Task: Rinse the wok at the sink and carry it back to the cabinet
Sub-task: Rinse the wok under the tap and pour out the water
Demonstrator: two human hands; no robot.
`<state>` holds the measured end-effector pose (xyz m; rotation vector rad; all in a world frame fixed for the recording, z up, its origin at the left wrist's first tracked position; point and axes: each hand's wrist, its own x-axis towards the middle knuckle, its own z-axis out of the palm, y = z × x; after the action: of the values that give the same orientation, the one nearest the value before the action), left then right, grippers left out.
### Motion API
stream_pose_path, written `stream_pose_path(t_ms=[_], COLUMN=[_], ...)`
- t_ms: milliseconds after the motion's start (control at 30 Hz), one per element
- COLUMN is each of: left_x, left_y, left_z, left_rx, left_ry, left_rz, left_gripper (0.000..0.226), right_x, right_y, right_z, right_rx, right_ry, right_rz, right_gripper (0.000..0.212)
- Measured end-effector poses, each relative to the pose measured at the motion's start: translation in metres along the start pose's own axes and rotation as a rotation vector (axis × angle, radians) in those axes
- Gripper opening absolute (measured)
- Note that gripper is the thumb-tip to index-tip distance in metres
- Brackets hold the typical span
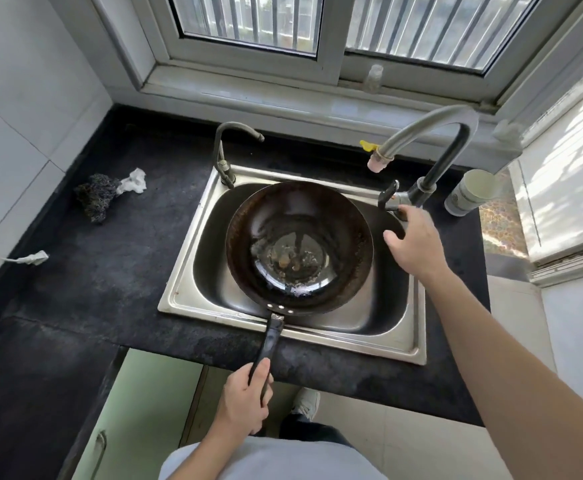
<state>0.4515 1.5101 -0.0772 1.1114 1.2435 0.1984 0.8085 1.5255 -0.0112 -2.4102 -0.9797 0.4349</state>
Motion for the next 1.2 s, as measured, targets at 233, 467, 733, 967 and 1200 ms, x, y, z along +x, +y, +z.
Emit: stream_pose_path(t_ms=[233,467,733,967,1200], left_x=[-0.004,-0.004,-0.002,-0.003,-0.002], left_y=[0.006,0.005,0.005,0.007,0.004], left_z=[0.001,0.003,0.007,0.007,0.005], left_rx=[-0.022,-0.044,-0.056,-0.058,-0.055], left_ry=[-0.004,-0.024,-0.027,-0.039,-0.047], left_rz=[-0.037,-0.089,-0.099,-0.104,-0.108], left_gripper=[0.039,0.038,0.037,0.036,0.037], right_x=[0.041,0.042,0.049,0.05,0.051], right_y=[-0.017,-0.011,-0.004,-0.002,0.0], right_z=[0.002,0.008,0.009,0.012,0.012], right_rx=[0.11,0.1,-0.006,-0.017,-0.013], right_ry=[-0.115,-0.132,-0.195,-0.207,-0.202], right_rz=[0.052,0.018,-0.049,-0.084,-0.095], right_gripper=[0.083,0.074,0.07,0.07,0.073])
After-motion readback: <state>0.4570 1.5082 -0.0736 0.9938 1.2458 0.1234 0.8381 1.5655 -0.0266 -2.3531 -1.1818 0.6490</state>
